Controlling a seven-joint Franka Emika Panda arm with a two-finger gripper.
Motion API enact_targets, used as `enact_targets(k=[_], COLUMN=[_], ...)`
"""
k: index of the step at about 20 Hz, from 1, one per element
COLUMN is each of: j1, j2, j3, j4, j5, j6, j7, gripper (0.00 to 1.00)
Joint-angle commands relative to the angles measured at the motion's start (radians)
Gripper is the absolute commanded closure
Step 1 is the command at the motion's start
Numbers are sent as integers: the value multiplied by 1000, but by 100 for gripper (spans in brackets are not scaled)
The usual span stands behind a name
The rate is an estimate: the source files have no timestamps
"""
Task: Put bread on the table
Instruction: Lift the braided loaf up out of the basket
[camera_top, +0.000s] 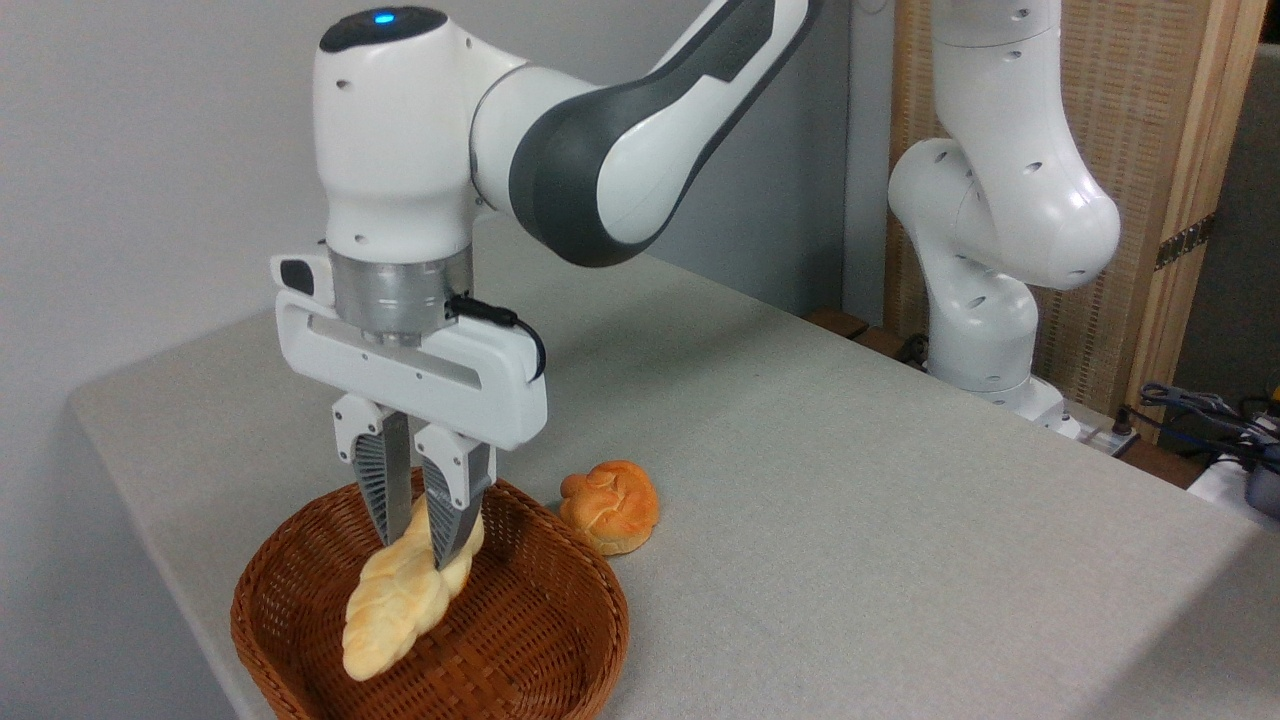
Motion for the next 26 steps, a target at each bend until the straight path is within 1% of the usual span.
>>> enact_targets(k=[1,4,6,9,11,15,17,20,23,24,26], j1=[-3,-3,-3,-3,-3,-3,-4,-4,-4,-4,-9], j2=[-56,-95,-119,-142,-153,-170,-175,-178,-178,-178,-176], j3=[-20,-29,-54,-60,-84,-101,-109,-118,-135,-136,-147], j4=[-2,-2,-4,-4,-4,-7,-11,-17,-21,-22,-28], j5=[-3,-3,-5,-5,-3,-3,-5,-5,-5,-5,-6], j6=[18,4,-25,-103,-163,-294,-365,-488,-539,-545,-556], j7=[-12,-15,-14,-6,1,38,66,142,179,181,181], gripper=[55,55,55,55,55,55,55,55,55,54,46])
